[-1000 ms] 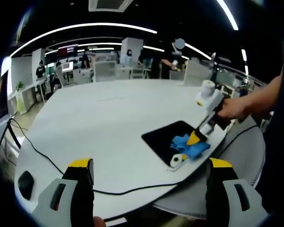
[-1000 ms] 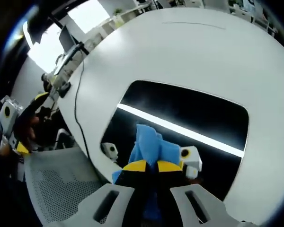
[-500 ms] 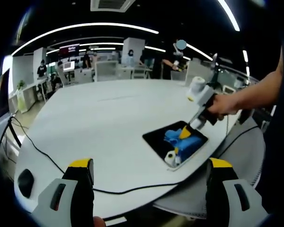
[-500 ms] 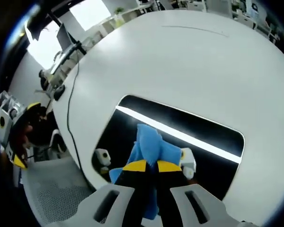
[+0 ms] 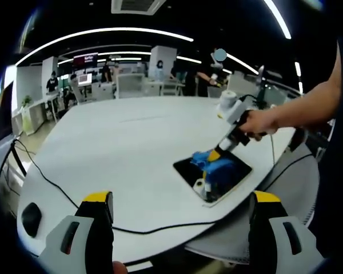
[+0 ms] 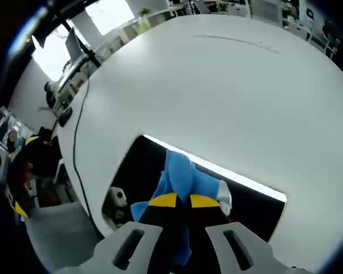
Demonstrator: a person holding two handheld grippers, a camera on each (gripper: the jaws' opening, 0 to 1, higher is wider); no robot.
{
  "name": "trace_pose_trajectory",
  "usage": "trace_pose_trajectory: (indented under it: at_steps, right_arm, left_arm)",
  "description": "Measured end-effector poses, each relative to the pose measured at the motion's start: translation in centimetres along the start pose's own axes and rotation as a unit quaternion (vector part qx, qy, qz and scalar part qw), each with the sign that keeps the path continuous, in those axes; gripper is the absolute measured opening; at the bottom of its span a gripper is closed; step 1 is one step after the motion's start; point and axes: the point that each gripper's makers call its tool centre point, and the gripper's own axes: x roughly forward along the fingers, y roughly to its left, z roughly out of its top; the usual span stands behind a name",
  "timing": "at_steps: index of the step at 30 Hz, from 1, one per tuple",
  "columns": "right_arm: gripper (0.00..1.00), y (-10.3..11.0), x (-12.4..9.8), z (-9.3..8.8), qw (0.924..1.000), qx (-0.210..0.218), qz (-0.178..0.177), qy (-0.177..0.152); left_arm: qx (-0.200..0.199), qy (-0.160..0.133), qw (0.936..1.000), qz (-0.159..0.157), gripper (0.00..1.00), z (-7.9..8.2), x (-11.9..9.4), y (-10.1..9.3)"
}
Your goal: Wipe the mirror surface with the cleaning cloth until all visible marks leave the cleaned area.
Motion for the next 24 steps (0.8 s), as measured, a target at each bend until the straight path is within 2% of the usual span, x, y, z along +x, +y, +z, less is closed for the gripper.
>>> trace_pose_trajectory:
  at_steps: [15,20,24]
  right_arm:
    - [0.0,-0.3,0.3,2.4,0.9998,-0.008,-0.015,0.008]
    - [0.0,-0.4,0.4,2.5,0.9997,-0.012,-0.017,0.014]
    - [0.0,-0.3,0.2,2.3,0.9996,-0.021,-0.019,0.004]
  left_arm:
    - [-0.003,0.001,1.0,0.007,1.0,-0.1,-0.3,0.1]
    - [-0.005,-0.001,1.0,0.007,1.0,0.0,-0.2,0.1]
    - [-0.007,-0.003,0.9999,0.009,1.0,0.0,-0.1,0.2]
